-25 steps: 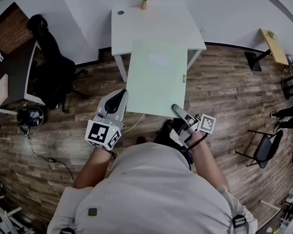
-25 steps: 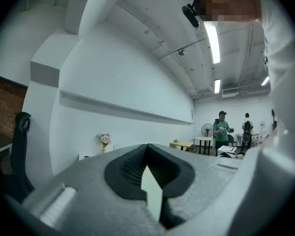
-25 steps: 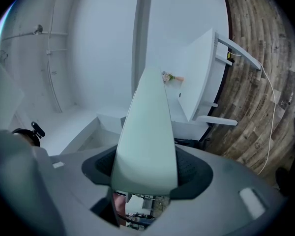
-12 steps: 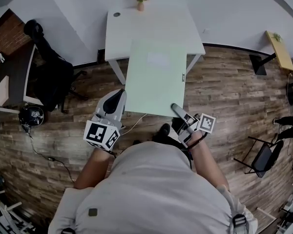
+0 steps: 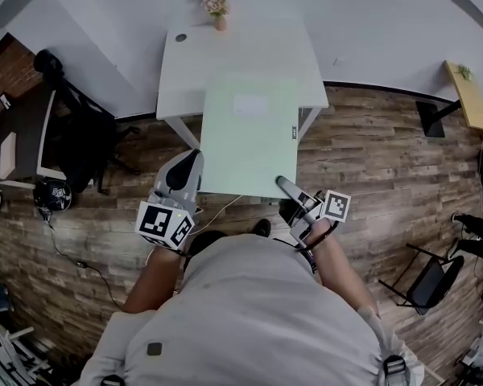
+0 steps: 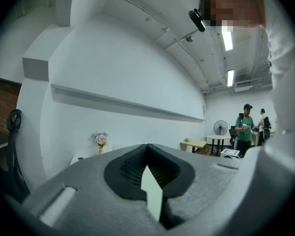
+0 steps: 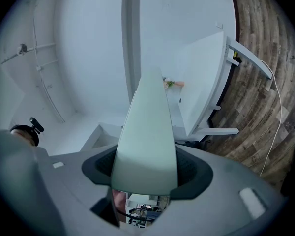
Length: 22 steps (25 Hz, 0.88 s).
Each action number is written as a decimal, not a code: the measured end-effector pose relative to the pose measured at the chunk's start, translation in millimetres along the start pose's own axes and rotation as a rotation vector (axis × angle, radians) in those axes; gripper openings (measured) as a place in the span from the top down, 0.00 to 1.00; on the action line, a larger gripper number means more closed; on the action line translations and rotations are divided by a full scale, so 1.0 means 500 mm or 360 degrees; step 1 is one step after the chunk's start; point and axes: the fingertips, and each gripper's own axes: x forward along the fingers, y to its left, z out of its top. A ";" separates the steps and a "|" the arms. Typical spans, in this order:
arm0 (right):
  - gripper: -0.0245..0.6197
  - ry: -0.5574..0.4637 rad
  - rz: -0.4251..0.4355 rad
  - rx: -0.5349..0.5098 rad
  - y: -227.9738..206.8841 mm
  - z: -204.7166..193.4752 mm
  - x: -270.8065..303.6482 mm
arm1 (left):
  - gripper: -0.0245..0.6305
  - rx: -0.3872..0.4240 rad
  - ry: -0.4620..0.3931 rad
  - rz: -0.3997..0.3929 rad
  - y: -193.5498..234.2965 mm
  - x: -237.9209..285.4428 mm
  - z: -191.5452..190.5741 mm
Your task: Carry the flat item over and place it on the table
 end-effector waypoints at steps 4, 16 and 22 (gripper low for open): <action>0.50 0.0021 -0.0005 0.0009 -0.017 0.031 0.000 | 0.96 -0.0020 0.0030 0.0016 -0.001 0.031 -0.015; 0.50 -0.0016 -0.0049 0.0024 -0.061 0.112 0.048 | 0.96 -0.0040 0.0016 -0.0034 0.055 0.128 -0.026; 0.50 -0.0030 -0.0077 -0.0003 -0.075 0.169 0.137 | 0.96 -0.0036 0.0010 -0.0072 0.147 0.193 -0.009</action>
